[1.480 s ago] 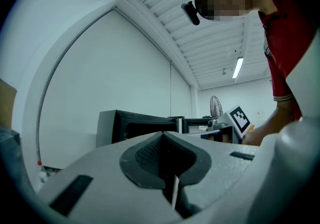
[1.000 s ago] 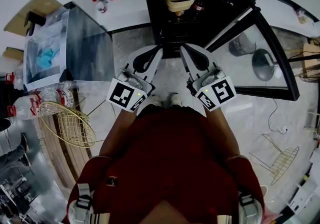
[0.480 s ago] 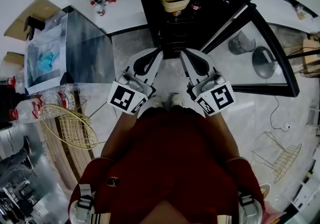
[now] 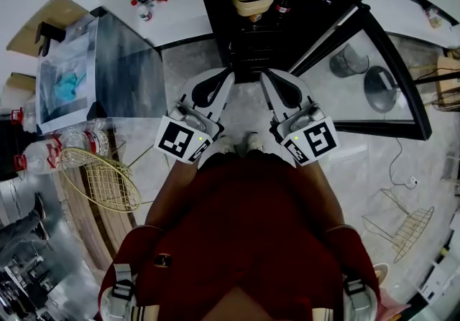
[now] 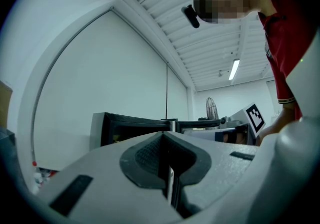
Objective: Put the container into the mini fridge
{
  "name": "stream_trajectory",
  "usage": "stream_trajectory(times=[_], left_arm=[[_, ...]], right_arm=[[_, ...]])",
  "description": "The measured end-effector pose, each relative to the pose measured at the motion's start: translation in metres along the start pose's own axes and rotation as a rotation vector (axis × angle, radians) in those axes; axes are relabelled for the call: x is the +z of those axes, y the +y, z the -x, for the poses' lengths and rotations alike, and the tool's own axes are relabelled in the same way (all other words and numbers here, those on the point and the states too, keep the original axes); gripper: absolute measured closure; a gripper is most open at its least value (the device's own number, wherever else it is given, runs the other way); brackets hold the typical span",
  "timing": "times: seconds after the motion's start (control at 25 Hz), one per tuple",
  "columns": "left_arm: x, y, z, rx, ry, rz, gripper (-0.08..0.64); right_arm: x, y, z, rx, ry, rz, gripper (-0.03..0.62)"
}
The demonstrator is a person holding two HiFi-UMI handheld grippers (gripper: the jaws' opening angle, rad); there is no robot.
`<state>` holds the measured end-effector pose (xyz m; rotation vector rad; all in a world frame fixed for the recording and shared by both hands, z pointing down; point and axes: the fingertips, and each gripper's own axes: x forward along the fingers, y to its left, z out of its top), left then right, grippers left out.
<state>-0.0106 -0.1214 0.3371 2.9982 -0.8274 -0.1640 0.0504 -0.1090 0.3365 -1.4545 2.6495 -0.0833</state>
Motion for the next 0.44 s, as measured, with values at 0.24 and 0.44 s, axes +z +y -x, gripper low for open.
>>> stream_trajectory(times=[0.24, 0.44], left_arm=[[-0.0020, 0.0014, -0.0014, -0.005, -0.001, 0.004, 0.555], [-0.0027, 0.0012, -0.0030, -0.012, -0.003, 0.009, 0.554]], right_arm=[[-0.0012, -0.0008, -0.0007, -0.005, 0.004, 0.015, 0.592], [-0.0021, -0.0026, -0.0004, -0.012, 0.006, 0.021, 0.592]])
